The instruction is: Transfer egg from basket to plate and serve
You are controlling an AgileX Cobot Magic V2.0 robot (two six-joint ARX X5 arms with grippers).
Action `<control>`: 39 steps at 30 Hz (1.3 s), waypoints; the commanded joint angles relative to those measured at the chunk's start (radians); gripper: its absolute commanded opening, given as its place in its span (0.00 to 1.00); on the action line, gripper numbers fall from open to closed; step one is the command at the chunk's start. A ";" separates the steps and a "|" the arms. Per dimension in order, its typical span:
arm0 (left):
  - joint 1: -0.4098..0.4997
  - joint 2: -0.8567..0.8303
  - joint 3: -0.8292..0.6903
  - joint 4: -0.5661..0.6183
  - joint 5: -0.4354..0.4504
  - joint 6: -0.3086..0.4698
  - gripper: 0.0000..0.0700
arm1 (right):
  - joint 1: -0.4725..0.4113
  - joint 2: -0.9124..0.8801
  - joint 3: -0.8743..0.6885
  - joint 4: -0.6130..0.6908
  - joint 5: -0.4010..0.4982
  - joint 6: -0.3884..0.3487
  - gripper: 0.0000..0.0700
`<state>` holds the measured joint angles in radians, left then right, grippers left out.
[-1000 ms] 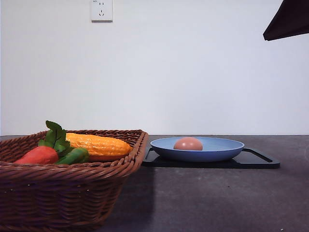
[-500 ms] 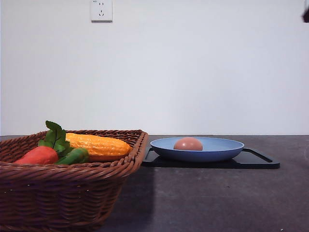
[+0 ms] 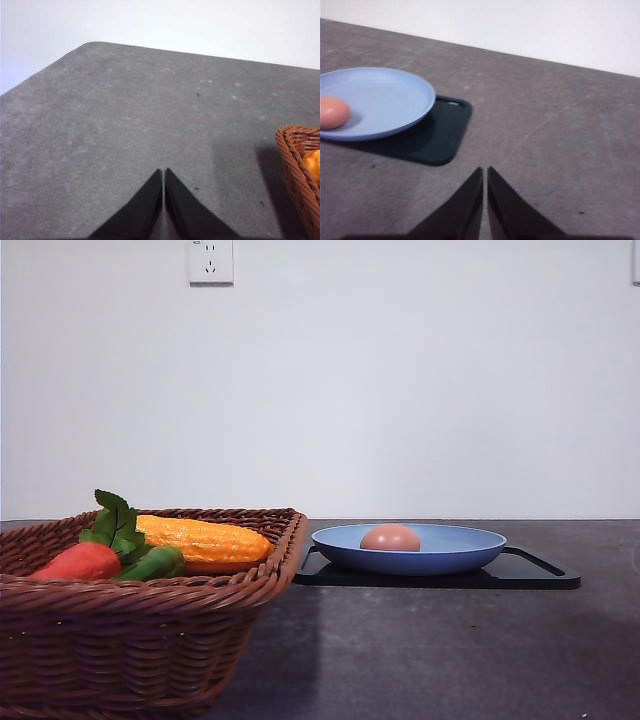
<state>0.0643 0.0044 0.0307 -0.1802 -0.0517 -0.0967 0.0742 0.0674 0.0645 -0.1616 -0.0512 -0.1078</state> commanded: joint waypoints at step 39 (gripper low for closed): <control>0.002 -0.002 -0.027 -0.005 0.003 -0.002 0.00 | -0.039 -0.064 -0.056 0.004 -0.053 0.029 0.00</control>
<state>0.0643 0.0044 0.0307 -0.1802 -0.0517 -0.0964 0.0360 0.0044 0.0151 -0.1604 -0.1059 -0.0959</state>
